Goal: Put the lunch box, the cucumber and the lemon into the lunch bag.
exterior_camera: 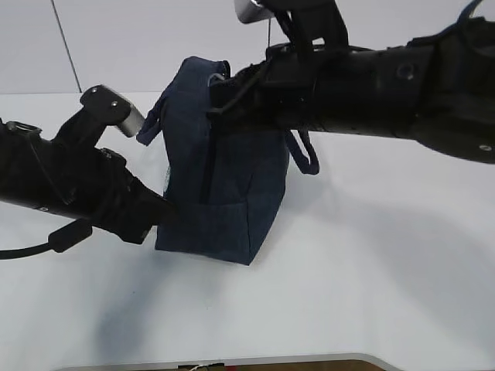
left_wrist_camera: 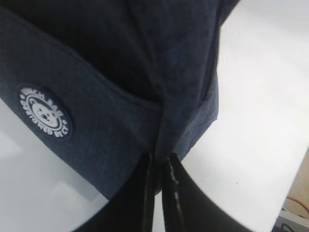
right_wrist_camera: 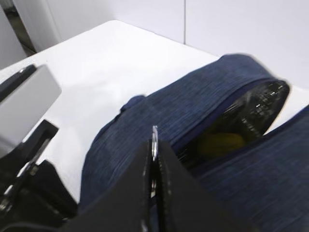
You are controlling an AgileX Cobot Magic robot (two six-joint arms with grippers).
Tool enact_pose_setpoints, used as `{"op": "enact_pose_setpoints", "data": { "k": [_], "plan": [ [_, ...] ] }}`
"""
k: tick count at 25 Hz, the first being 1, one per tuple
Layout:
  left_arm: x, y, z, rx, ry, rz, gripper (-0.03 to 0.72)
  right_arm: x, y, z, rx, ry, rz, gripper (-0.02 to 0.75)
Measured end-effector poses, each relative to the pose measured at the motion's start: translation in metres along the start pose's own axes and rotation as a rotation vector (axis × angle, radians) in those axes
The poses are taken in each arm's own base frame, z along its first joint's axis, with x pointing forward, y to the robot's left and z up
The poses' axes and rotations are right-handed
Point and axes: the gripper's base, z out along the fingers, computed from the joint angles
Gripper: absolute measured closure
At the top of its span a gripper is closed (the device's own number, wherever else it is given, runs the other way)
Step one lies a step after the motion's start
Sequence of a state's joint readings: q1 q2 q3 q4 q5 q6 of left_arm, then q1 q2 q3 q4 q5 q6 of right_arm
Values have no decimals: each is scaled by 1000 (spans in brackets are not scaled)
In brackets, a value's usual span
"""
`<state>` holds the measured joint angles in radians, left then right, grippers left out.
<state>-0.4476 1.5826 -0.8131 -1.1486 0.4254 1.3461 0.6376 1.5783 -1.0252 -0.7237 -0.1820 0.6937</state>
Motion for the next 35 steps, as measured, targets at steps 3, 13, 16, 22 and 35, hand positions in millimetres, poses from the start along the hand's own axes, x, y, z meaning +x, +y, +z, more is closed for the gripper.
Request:
{"op": "enact_pose_setpoints", "data": {
  "k": [3,13,16,22,35],
  "plan": [
    [0,-1,0,11,1,-4,697,-11,-3,0,28,-1,-46,733],
    [1,-4,0,47,7,-9,699,-32,-12,5,117,20,-138,733],
    [0,-5,0,53,6,-8,699,-36,-14,13,135,25,-154,733],
    [5,-6,1,64,20,-18,700,-41,-19,36,159,37,-153,733],
    [10,-4,-13,32,59,-32,701,-42,-30,43,287,138,-112,733]
  ]
}}
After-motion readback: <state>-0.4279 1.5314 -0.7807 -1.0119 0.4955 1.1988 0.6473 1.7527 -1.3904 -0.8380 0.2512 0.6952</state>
